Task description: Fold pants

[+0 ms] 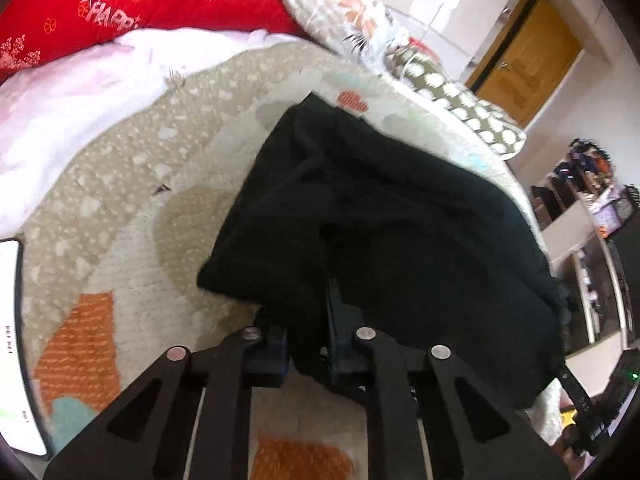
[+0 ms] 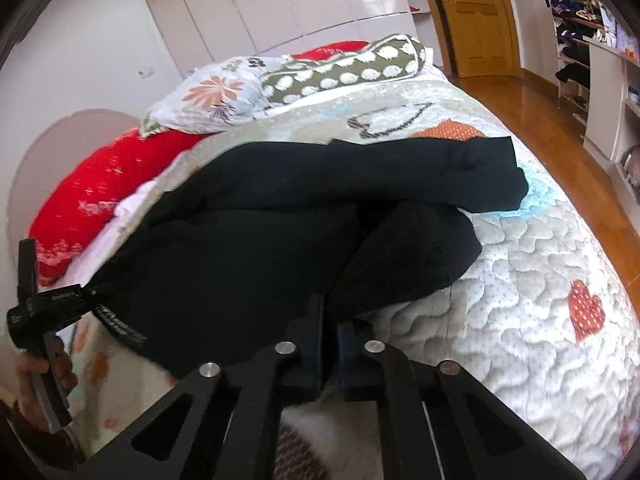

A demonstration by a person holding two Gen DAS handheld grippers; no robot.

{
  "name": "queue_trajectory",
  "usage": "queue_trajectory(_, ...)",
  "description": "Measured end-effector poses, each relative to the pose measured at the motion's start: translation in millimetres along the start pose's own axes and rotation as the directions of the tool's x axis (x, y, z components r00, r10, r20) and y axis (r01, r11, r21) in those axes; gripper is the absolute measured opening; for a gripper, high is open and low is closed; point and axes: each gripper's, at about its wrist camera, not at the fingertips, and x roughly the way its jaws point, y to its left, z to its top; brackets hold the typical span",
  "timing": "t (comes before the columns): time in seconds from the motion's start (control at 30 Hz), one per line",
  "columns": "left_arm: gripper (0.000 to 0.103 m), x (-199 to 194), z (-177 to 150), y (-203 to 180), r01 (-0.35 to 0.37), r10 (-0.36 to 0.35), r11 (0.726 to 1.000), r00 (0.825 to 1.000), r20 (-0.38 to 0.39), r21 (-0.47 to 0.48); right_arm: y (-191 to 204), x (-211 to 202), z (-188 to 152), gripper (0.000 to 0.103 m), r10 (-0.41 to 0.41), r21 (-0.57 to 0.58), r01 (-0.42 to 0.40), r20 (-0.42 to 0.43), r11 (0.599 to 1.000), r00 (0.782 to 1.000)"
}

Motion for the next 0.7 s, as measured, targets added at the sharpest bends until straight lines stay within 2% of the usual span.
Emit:
queue_trajectory(0.13,0.009,-36.9,-6.4,4.7,0.003,-0.005,0.999,0.999,0.047,0.046,7.7,-38.8,-11.7,0.003,0.067,-0.014,-0.066,0.006,0.998,0.998)
queue_trajectory(0.27,0.008,-44.3,-15.7,18.6,-0.007,0.006,1.0,1.0,0.029,0.011,5.0,-52.7,-28.8,0.004,0.07,-0.025,-0.071,-0.042,0.997,0.997)
queue_trajectory(0.3,0.009,-41.1,-20.7,23.0,-0.019,0.019,1.0,1.0,0.019,0.004,2.3,-49.7,-34.2,0.009,0.071,-0.021,-0.073,-0.078,0.997,0.994)
queue_trajectory(0.33,0.009,-36.9,-23.4,25.8,-0.029,0.029,1.0,1.0,0.007,-0.004,-1.2,-48.3,-38.7,0.009,0.056,-0.013,-0.057,-0.101,0.998,0.993)
queue_trajectory(0.37,0.009,-32.2,-26.2,29.4,-0.038,0.038,0.999,0.999,-0.01,-0.015,-8.7,-47.1,-43.1,0.017,0.034,0.016,-0.033,-0.117,0.999,0.993)
queue_trajectory(0.4,0.009,-26.0,-29.7,35.2,-0.041,0.04,0.999,0.999,-0.031,-0.033,-15.5,-48.6,-44.6,0.032,0.033,0.048,-0.028,-0.117,0.998,0.993)
queue_trajectory(0.47,0.009,-21.1,-31.4,40.3,-0.032,0.03,0.998,0.999,-0.045,-0.054,-33.3,-53.8,-43.7,0.051,0.023,0.121,-0.01,-0.101,0.993,0.995)
queue_trajectory(0.53,0.009,-18.6,-32.7,41.0,-0.029,0.026,0.998,0.999,-0.048,-0.06,-52.9,-60.4,-37.4,0.056,-0.004,0.174,0.015,-0.064,0.985,0.998)
queue_trajectory(0.63,0.009,-17.9,-32.9,36.8,-0.05,0.048,0.998,0.998,-0.042,-0.047,-66.6,-50.9,-25.4,0.056,-0.045,0.188,0.053,-0.046,0.981,0.998)
queue_trajectory(0.7,0.009,-17.4,-33.2,33.4,-0.069,0.068,0.997,0.997,-0.038,-0.03,-71.9,-34.7,-17.3,0.056,-0.029,0.203,0.038,-0.044,0.978,0.999)
